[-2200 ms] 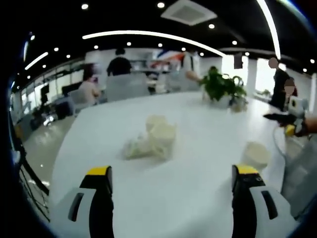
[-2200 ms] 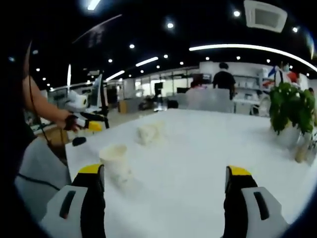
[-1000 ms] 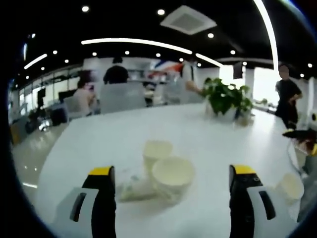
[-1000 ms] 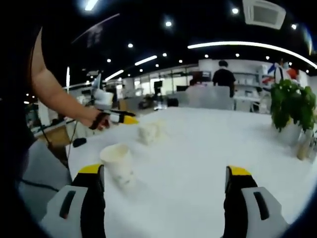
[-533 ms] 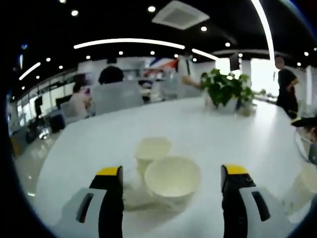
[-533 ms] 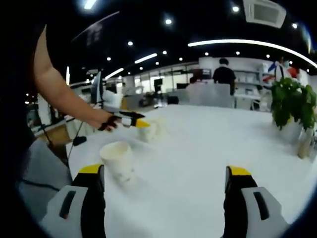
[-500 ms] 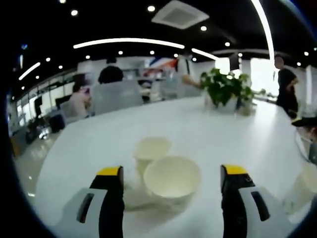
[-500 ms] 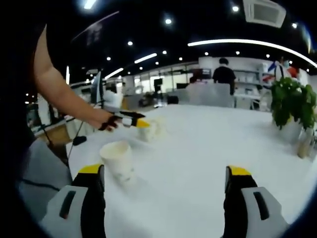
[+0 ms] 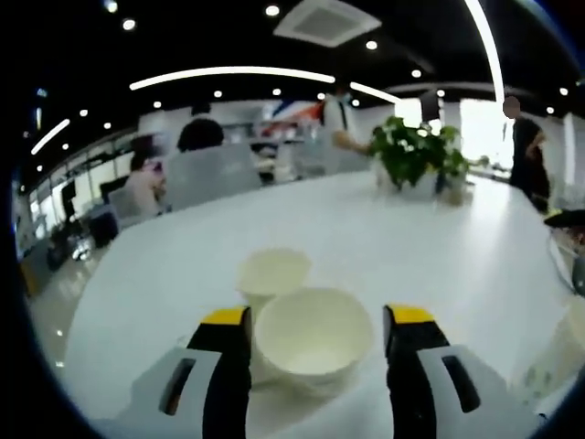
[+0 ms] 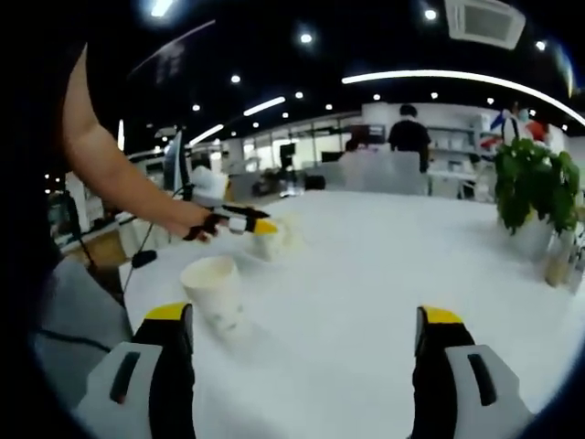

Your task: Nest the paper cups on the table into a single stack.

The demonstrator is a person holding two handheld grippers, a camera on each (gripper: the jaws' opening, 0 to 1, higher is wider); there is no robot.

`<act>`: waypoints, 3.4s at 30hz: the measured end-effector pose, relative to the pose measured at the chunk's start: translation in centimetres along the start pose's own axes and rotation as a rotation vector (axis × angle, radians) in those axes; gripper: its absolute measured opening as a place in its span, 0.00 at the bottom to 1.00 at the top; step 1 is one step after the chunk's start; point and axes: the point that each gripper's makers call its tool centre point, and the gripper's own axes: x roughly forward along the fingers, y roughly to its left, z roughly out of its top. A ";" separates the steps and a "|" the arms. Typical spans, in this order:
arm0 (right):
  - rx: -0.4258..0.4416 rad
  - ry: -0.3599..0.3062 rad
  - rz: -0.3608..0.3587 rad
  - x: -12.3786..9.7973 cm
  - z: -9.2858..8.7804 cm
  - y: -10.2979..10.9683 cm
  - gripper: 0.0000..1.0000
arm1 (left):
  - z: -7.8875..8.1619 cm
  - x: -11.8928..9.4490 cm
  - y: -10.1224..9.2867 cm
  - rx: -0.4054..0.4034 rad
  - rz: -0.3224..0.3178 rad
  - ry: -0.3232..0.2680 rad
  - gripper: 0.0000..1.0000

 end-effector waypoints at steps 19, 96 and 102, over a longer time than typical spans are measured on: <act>-0.008 0.012 0.012 0.0 -0.2 0.3 0.99 | -1.9 0.6 -1.4 -0.006 -0.041 0.084 0.49; -0.080 0.039 0.060 0.2 0.3 -0.9 1.00 | 13.6 -2.9 0.9 0.065 -0.201 -0.028 0.46; -0.080 0.033 0.059 0.1 0.5 -0.8 1.00 | 14.6 -3.0 0.4 0.065 -0.206 -0.041 0.46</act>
